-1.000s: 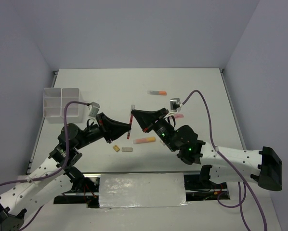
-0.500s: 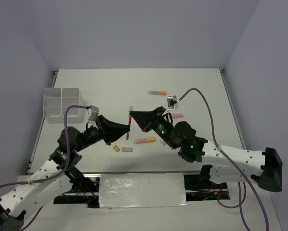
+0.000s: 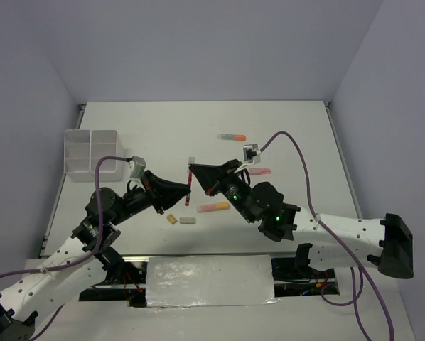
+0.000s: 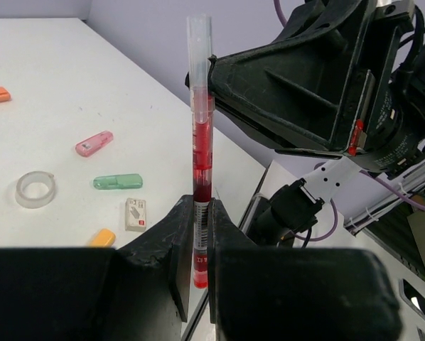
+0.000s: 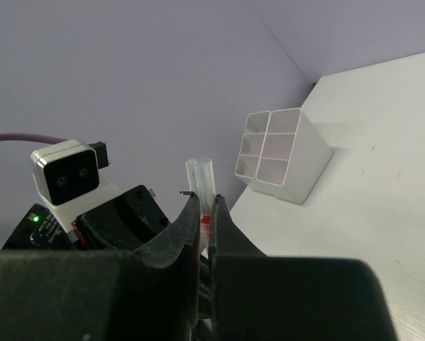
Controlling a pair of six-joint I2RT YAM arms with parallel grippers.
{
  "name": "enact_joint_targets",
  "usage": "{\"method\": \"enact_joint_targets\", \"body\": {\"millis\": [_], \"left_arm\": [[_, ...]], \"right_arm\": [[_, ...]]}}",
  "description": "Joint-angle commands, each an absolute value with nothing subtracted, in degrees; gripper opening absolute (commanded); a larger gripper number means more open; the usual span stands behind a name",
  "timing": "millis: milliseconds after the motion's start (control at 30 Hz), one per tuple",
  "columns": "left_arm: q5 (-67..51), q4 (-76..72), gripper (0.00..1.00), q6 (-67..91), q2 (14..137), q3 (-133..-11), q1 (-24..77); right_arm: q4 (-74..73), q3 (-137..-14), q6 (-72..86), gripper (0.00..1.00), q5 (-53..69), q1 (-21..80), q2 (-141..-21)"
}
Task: Sort the stationery into containers
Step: Close the pen cap on the pen.
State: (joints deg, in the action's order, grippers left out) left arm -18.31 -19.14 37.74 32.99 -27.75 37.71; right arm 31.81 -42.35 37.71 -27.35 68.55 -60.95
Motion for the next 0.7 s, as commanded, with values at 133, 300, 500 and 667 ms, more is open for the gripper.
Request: {"method": "enact_joint_targets", "body": {"millis": [133,300,500,667], "left_arm": [[-9.9,-29.2,0.0,37.6,32.0,-31.2,37.3],[-9.8,-27.7,0.0,36.0,31.6,-32.0,37.3],[-12.5,-25.5,0.0,32.6,32.1,-33.7,37.3],[-13.2,-24.0,0.0,30.0,31.4,-34.5,37.3]], "right_arm": [[29.5,-40.1,33.8,0.0,-25.3,74.1,-64.0],[27.6,-41.0,32.5,0.0,-24.4,74.4,-64.9],[24.4,-41.7,32.3,0.0,-23.2,74.4,-64.7],[20.7,-43.1,32.3,0.0,-22.4,74.3,-64.6]]}}
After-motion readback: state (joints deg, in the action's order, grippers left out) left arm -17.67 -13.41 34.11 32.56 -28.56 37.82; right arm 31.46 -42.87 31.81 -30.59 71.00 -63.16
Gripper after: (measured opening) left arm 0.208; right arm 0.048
